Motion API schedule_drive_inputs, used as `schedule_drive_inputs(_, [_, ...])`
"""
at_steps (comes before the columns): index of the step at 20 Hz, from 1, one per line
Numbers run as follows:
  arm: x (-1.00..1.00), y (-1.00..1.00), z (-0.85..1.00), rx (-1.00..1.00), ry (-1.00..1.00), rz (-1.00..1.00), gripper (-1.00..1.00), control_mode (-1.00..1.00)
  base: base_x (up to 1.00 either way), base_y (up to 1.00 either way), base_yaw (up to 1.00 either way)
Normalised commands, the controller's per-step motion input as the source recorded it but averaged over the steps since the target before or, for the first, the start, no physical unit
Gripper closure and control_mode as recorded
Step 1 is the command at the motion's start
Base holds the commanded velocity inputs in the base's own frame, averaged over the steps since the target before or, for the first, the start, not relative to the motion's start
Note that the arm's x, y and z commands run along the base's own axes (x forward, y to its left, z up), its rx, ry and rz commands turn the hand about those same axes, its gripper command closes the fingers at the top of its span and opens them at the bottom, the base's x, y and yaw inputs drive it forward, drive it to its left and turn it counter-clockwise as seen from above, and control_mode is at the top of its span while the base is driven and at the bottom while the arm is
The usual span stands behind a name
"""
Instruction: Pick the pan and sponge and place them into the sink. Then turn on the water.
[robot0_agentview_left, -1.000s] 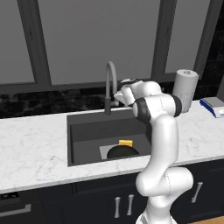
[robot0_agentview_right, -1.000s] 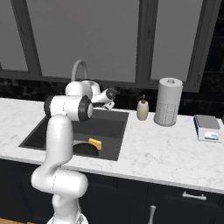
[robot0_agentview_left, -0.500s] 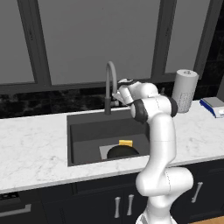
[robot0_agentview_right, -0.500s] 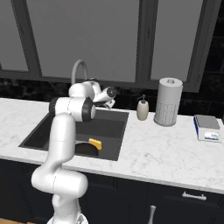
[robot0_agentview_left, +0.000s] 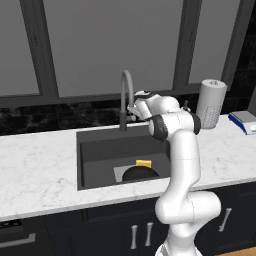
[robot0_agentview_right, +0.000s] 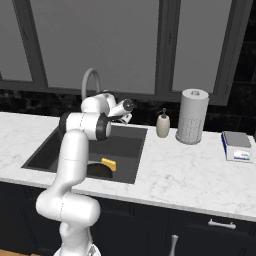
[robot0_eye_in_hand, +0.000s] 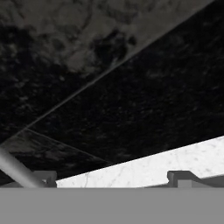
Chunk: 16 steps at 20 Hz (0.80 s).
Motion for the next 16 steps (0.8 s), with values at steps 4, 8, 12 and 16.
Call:
schedule_drive_inputs(4, [0.00, 0.00, 0.00, 0.00, 0.00, 0.00, 1.00, -1.00, 0.00, 0.00, 0.00])
schedule_drive_inputs(8, [0.00, 0.00, 0.00, 0.00, 0.00, 0.00, 1.00, -1.00, 0.00, 0.00, 0.00])
schedule_drive_inputs(12, [0.00, 0.00, -0.09, 0.04, 0.00, 0.00, 1.00, -1.00, 0.00, 0.00, 0.00])
schedule_drive_inputs(16, [0.00, 0.00, -0.27, 0.15, -0.03, -0.04, 1.00, -1.00, 0.00, 0.00, 0.00])
